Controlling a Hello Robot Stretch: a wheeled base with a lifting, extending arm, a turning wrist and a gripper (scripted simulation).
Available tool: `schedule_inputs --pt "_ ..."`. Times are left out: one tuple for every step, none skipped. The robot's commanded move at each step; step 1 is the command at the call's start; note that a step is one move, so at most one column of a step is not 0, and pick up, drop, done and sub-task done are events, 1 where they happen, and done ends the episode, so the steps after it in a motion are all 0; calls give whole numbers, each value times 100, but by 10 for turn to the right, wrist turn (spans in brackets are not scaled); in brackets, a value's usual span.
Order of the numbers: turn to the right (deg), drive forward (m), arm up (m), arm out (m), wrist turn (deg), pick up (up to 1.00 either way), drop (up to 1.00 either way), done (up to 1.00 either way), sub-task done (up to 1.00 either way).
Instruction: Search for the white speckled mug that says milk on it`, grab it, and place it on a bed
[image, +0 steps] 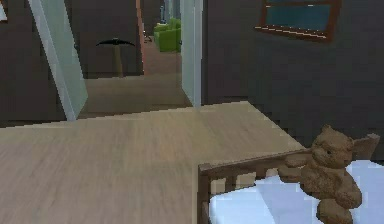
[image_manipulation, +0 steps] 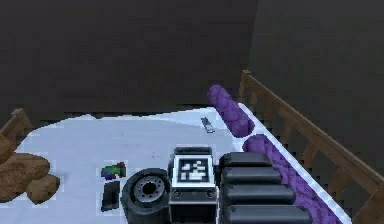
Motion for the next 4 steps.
schedule_inputs --pt "0 0 0 48 0 0 0 0 0" --pt "0 0 0 0 450 0 0 0 0" --pt "0 0 0 0 450 0 0 0 0" --pt "0 0 0 0 300 0 0 0 0"
